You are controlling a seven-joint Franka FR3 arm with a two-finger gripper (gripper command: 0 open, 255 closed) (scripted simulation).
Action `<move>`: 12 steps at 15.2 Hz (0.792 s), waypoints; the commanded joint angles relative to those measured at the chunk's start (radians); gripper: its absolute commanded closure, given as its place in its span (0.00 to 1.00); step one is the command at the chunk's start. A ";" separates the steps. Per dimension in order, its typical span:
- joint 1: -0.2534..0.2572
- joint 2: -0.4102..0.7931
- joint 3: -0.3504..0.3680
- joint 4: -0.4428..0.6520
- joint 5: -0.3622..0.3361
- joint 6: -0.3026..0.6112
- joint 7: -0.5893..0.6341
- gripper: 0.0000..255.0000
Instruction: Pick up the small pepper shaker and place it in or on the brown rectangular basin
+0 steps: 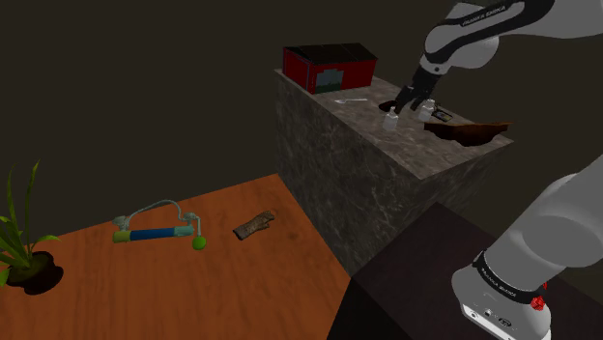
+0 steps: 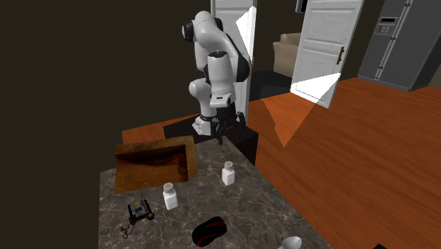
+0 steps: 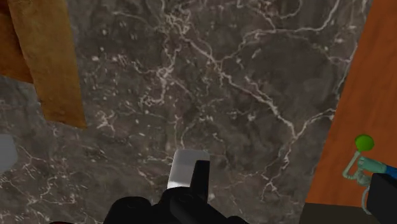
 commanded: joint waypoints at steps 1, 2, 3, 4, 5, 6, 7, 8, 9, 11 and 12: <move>0.004 0.080 -0.024 0.045 0.046 0.035 -0.061 0.00; 0.002 0.118 -0.035 0.068 0.073 0.049 -0.093 0.00; -0.001 0.157 -0.043 0.093 0.101 0.061 -0.126 0.00; -0.006 0.196 -0.050 0.119 0.131 0.071 -0.160 0.00; -0.013 0.236 -0.055 0.147 0.161 0.079 -0.193 0.00; -0.022 0.276 -0.057 0.176 0.192 0.086 -0.226 0.00; -0.029 0.292 -0.055 0.188 0.204 0.088 -0.238 0.00; -0.030 0.302 -0.052 0.187 0.213 0.098 -0.244 0.00; -0.032 0.313 -0.049 0.186 0.222 0.108 -0.250 0.00; -0.034 0.335 -0.044 0.185 0.241 0.127 -0.263 0.00; -0.036 0.346 -0.041 0.185 0.250 0.137 -0.269 0.00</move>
